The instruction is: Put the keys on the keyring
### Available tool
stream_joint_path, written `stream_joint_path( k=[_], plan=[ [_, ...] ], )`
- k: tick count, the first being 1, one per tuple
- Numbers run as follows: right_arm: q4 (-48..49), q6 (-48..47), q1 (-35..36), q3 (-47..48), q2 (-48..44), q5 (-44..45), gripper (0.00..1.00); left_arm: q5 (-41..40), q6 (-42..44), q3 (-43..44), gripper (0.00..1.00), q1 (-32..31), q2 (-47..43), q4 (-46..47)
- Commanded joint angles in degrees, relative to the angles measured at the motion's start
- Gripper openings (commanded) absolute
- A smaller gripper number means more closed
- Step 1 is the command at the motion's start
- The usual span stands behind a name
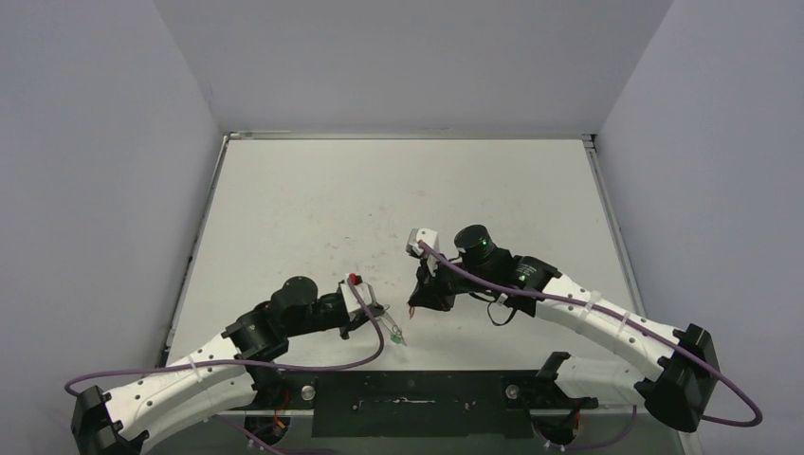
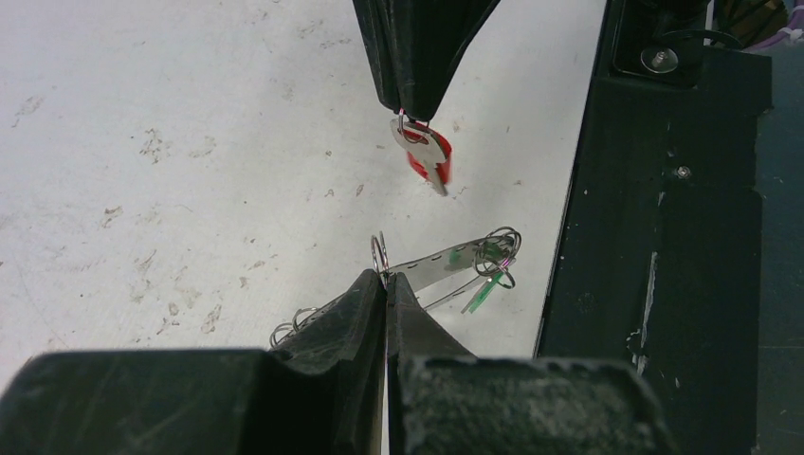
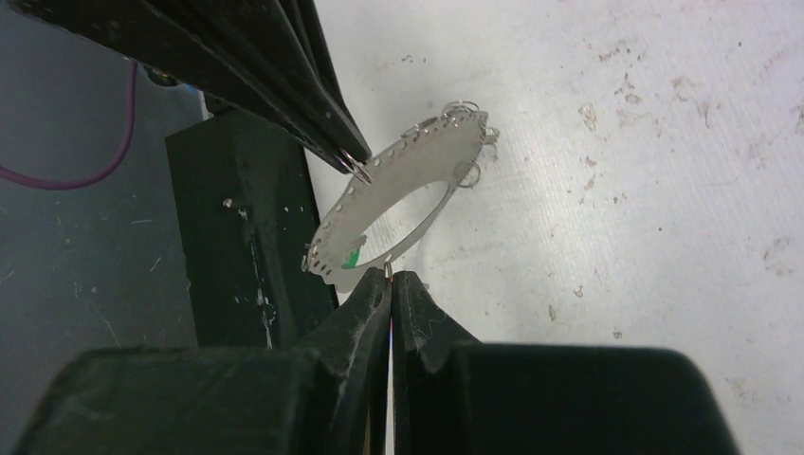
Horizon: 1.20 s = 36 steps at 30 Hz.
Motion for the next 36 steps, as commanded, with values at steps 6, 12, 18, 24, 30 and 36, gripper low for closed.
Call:
stream_joint_path(
  k=[6,12,18,24,30,36],
  plan=[
    [1.3,-2.7,2.8,5.4,2.1,0.3,0.00,1.7,-0.6,0.5,0.00,0.2,0.9,7.1],
    [1.7,-4.2,4.2,5.8,3.3,-0.5,0.00,1.9,-0.6,0.6,0.00,0.2,1.0,7.4],
    [2.9,-4.8,6.0,6.6,4.2,-0.3,0.00,2.2,-0.5,0.4,0.00,0.3,1.3,7.5],
    [3.7,-5.3,7.2,8.0,5.5,0.0,0.00,2.8,-0.5,0.6,0.00,0.3,1.9,7.7],
    [4.1,-5.4,8.4,8.8,6.5,1.0,0.00,3.0,-0.4,0.6,0.00,0.3,1.9,8.0],
    [4.4,-5.2,9.3,9.1,6.8,4.1,0.00,3.0,-0.4,0.5,0.00,0.2,2.0,8.0]
  ],
)
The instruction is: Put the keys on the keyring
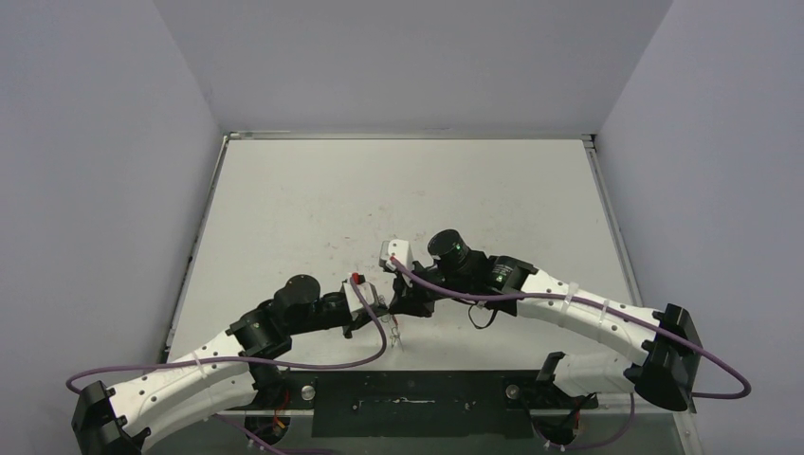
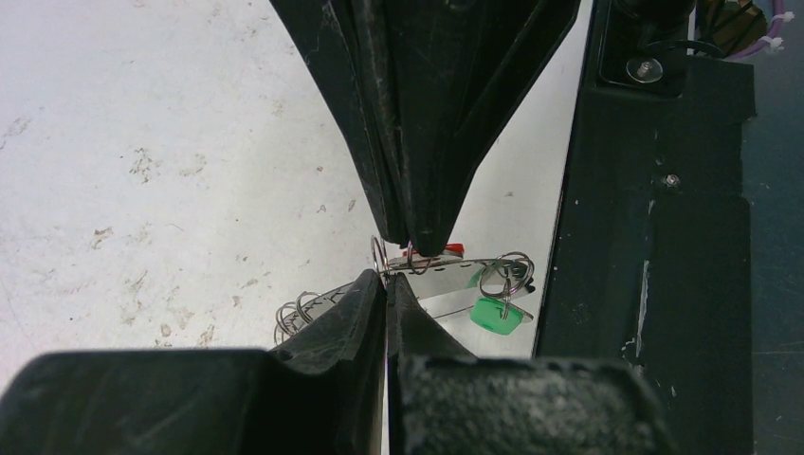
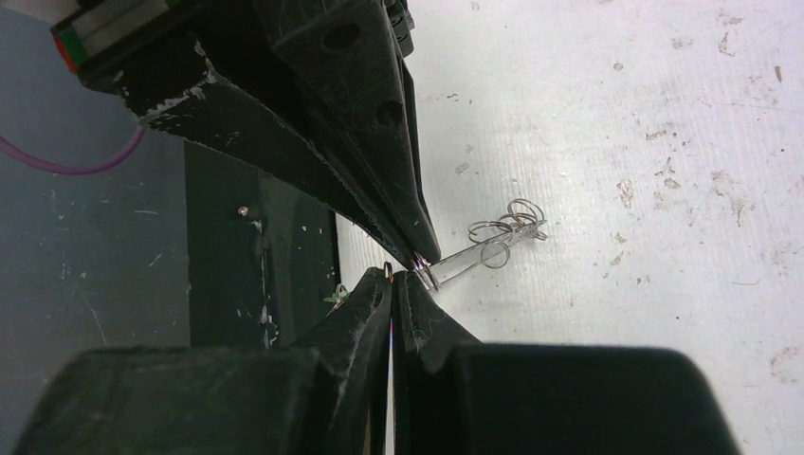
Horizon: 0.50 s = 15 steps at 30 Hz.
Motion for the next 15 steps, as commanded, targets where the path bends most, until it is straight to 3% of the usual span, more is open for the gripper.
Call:
stream_joint_path(
  k=[1,15],
  plan=[
    [2.5,-0.4,0.9,3.0,0.3,3.4,0.00,1.2,-0.3,0.5,0.00,0.2,0.0,5.0],
    [1.2,0.2,1.7,3.9,1.4,8.4,0.00,1.4,-0.3,0.8,0.00,0.3,-0.2,5.0]
  ],
)
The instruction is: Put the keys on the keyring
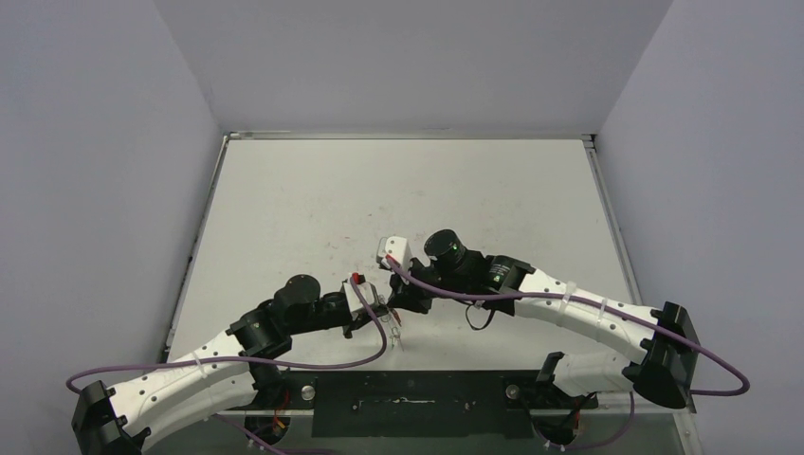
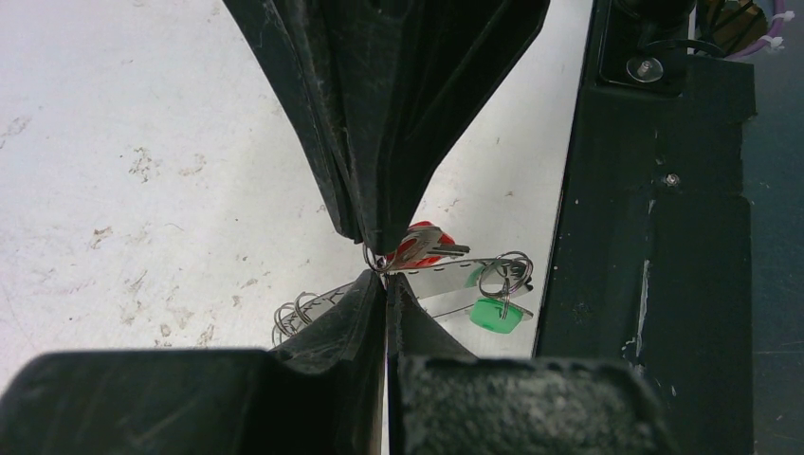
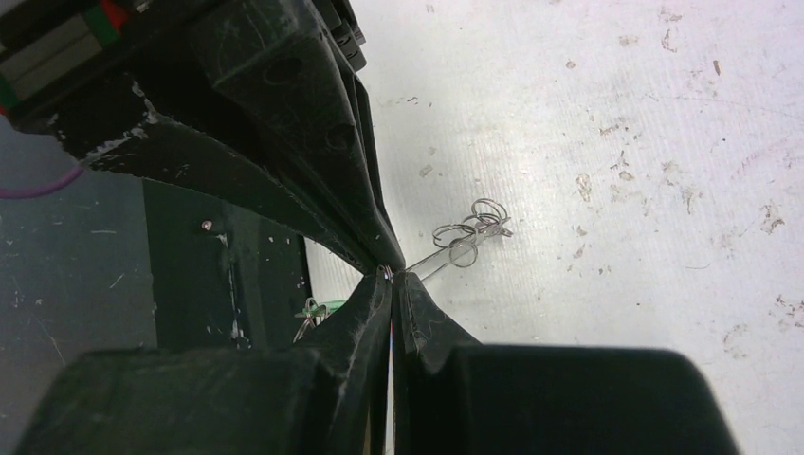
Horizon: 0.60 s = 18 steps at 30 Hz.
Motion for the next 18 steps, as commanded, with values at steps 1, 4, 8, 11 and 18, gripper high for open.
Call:
stream_joint_path(
  k=[1,4,8,11,18],
  plan=[
    [1.0,0.0,0.9,2.7,0.7,2.8,0.00,1.4,-0.3,0.8,0.00,0.3,-0.4,4.8],
    [0.7,0.0,1.0,2.4,0.5,4.2,0.00,1.4,-0.3,0.8,0.00,0.3,-0.5,4.7],
    [0.1,-0.2,1.0,2.0,0.0,5.7,0.00,1.3,-0.2,1.0,0.00,0.3,-0.6,4.4],
    [-0.5,-0.4,1.0,2.0,-0.2,7.0,0.00,1.1,-0.1,1.1,0.00,0.3,-0.7,4.3],
    [-1.7,-1.0,1.0,1.5,-0.9,8.8,0.00,0.9,0.2,1.4,0.00,0.3,-0.8,3.7]
  ],
)
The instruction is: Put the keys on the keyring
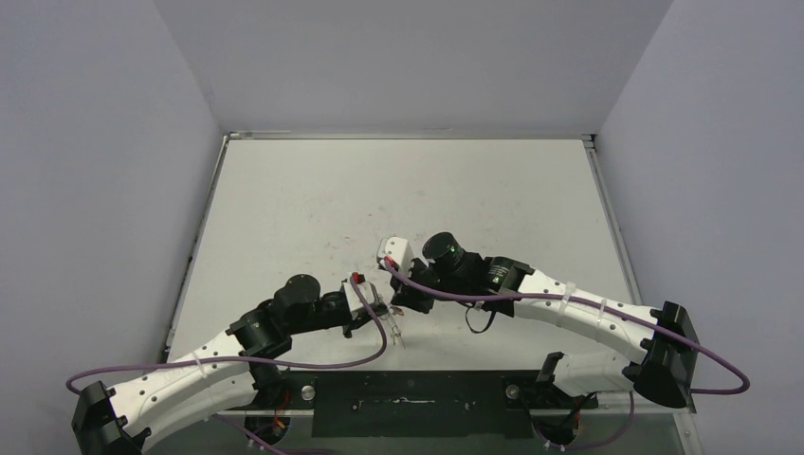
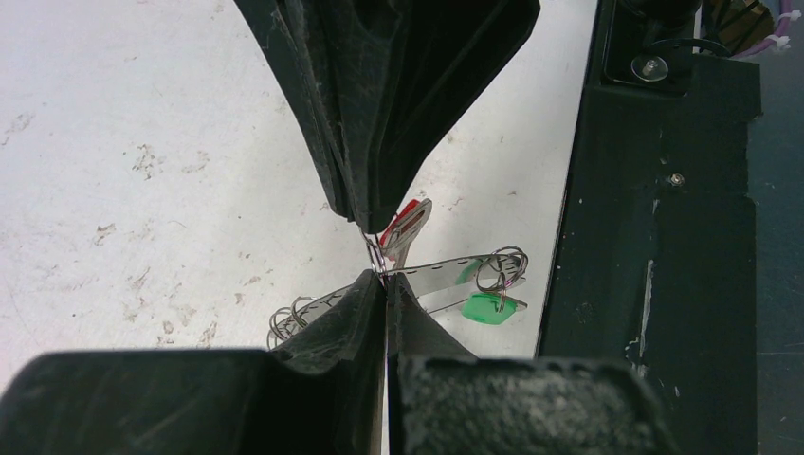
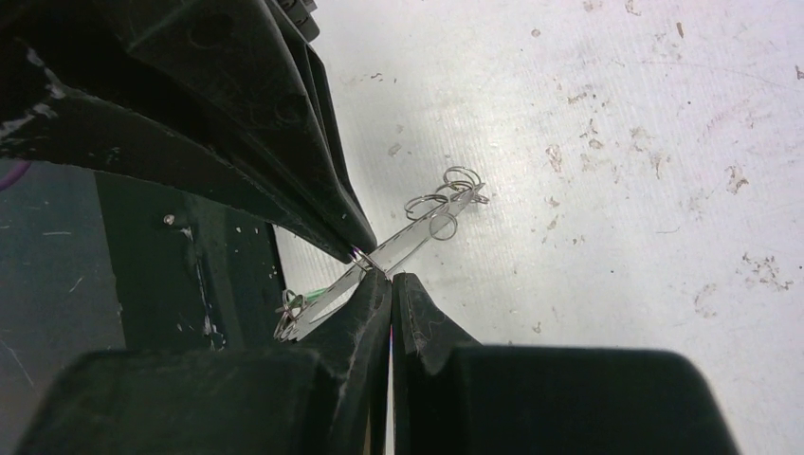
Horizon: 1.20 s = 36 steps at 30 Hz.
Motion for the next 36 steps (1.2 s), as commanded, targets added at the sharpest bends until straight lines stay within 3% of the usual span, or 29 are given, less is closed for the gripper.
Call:
stream_joint_path(
  k=[1,10,13,15,17,20,24,27,31,36],
  plan=[
    [0.1,-0.7,0.4,1.3,-1.0,3.4,0.00,1.0,0.2,1.4,0.00,0.1,-0.8,3.8],
    [0.4,-0.8,0.3,1.0,-1.7,3.6,0.01,1.0,0.3,1.7,0.00,0.1,-0.8,3.5],
    [0.7,-0.7,0.4,0.6,-2.3,4.1,0.18,1.0,0.6,1.8,0.00,0.1,-0.9,3.3],
    [1.9,-0.3,0.4,-0.2,-3.4,4.5,0.34,0.9,0.6,1.9,0.00,0.1,-1.0,3.1],
    [3.8,0.4,0.2,-1.5,-5.2,5.2,0.56,0.9,0.5,1.8,0.00,0.1,-1.3,2.8],
    [7.8,1.3,-0.2,-3.7,-7.4,5.6,0.76,0.7,0.5,1.6,0.00,0.1,-1.8,2.8],
    [10.1,1.1,-0.4,-5.3,-9.4,1.4,0.88,0.4,0.5,1.2,0.00,0.1,-2.6,2.8],
    [12.4,2.6,-0.5,-6.3,-11.1,3.3,0.90,0.5,0.5,0.9,0.00,0.1,-3.2,0.9],
    [10.7,-3.0,-0.8,-7.3,-12.7,-0.5,0.99,1.1,0.9,0.4,0.00,0.1,-4.0,0.9],
    [18.1,-2.2,-1.2,-11.5,-14.0,-1.5,1.00,3.0,1.9,-0.1,0.00,0.1,-5.1,1.2]
  ],
)
